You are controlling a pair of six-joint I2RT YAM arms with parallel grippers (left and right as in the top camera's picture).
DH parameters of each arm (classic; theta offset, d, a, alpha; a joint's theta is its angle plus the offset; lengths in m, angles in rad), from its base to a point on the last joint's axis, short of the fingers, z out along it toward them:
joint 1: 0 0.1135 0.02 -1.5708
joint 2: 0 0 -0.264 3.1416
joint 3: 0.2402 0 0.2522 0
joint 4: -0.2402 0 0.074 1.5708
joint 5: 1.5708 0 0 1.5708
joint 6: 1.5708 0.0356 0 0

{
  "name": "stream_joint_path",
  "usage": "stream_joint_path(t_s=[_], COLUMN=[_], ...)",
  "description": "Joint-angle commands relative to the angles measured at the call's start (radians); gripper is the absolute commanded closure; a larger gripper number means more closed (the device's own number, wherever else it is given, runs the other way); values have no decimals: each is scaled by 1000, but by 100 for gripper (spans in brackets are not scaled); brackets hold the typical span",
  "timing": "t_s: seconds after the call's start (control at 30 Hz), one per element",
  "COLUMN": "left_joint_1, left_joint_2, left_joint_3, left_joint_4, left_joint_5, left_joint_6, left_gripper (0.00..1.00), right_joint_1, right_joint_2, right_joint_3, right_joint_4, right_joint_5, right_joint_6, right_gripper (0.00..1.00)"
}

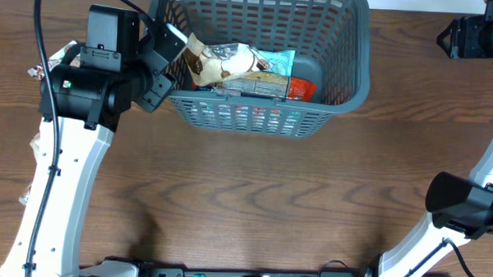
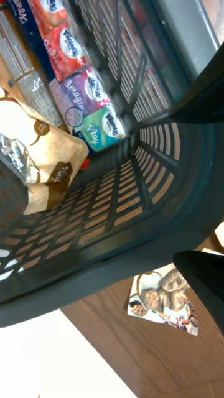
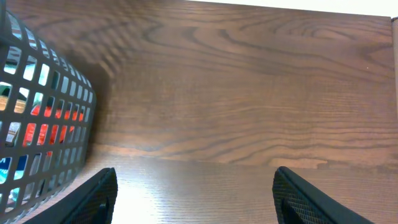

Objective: Pack container
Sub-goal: 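Move the left gripper back to the remaining PanTree pouches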

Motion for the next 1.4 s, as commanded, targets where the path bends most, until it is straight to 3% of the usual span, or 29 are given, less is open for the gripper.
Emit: stream_joint_path(t_s=[0.0, 0.8, 1.17, 1.37], left_joint_1=[-2, -2, -2, 8], left_joint_2=[4, 4, 4, -2], left_joint_3=[-9, -9, -9, -9], left_joint_4=[-49, -100, 169, 291], left_joint_5=[-6, -7, -111, -262], left_joint_6=[11, 11, 12, -43], left_gripper=[43, 42, 41, 27], right_joint_1=[4, 4, 4, 4], right_joint_2=[9, 9, 9, 9], right_joint_3=[0, 0, 0, 0], right_joint_4=[2, 2, 2, 0], right_joint_5=[-15, -15, -15, -15], right_joint_6=[-8, -8, -8, -8], right_gripper=[33, 33, 33, 33])
